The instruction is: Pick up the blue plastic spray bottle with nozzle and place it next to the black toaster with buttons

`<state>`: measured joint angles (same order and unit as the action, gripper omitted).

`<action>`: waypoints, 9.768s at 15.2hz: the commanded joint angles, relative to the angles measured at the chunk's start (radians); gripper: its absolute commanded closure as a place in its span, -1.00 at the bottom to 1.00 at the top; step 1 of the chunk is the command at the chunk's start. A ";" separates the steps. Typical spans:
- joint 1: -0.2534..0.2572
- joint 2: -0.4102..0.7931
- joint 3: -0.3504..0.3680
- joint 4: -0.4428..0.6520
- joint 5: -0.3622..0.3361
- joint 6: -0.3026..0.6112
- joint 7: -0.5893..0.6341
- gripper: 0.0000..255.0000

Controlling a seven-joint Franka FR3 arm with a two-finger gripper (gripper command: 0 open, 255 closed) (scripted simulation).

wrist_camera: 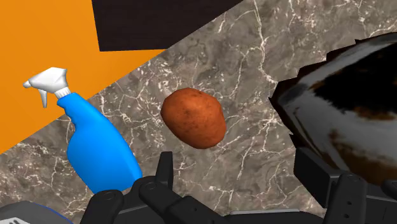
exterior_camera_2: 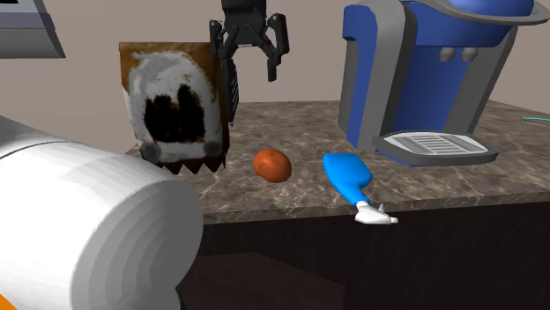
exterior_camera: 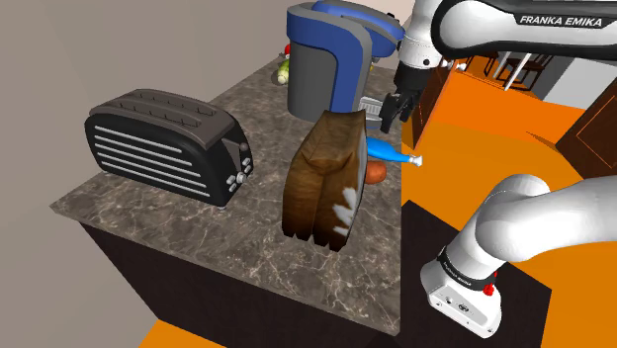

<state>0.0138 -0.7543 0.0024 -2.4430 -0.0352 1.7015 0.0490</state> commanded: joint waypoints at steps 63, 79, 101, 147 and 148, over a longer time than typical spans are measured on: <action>-0.062 0.347 -0.492 -0.075 -0.133 0.451 -0.638 1.00; -0.063 0.270 -0.446 0.085 -0.129 0.218 -0.620 1.00; -0.047 0.274 -0.408 0.381 -0.102 -0.076 -0.619 1.00; 0.248 1.051 -0.035 1.226 0.076 -0.152 0.006 1.00; 0.249 1.045 -0.035 1.203 0.075 -0.135 0.005 1.00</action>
<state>0.2621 0.2959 -0.0324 -1.2166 0.0406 1.5472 0.0544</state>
